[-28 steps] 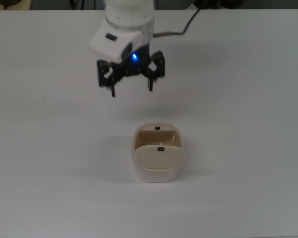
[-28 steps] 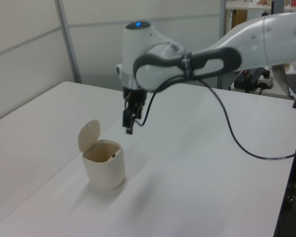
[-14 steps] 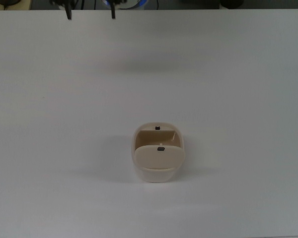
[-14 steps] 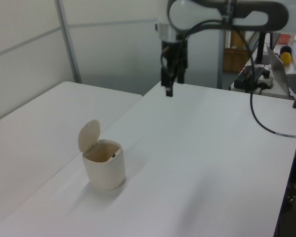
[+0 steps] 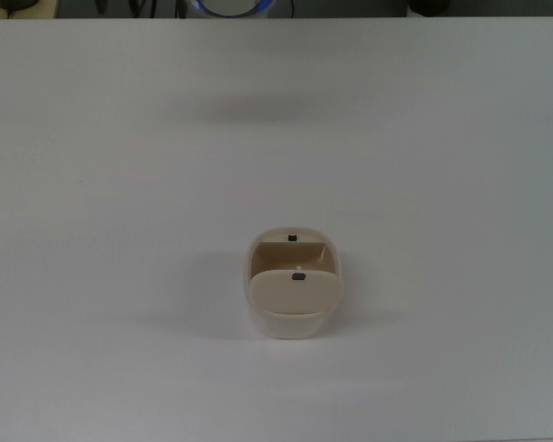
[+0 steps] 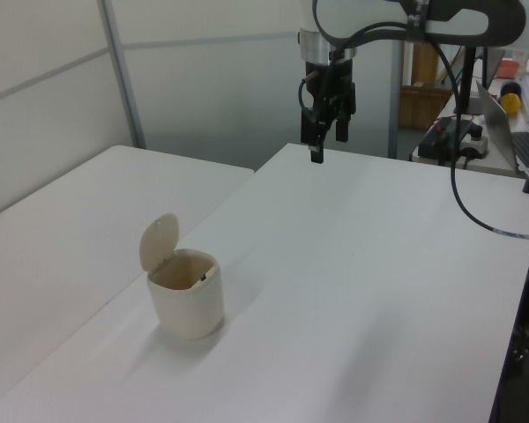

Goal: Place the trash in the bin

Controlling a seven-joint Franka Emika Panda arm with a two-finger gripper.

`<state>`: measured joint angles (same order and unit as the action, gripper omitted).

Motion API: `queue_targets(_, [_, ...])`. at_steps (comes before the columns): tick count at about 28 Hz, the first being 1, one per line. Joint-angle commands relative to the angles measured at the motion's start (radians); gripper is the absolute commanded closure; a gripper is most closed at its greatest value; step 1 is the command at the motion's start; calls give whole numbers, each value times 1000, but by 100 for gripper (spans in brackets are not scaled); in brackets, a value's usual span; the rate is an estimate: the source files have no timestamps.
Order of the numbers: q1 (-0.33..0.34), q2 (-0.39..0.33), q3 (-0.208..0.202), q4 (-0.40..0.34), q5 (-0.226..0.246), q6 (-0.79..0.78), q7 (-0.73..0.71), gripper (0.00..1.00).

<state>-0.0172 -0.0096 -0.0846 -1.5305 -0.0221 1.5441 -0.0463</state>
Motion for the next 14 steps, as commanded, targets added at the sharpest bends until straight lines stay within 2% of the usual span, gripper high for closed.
queue_targets(1, [13,-1,-1,7,22,-27,34,0])
queue_targets(14, [17,-12,13,6,36,-24,35,0])
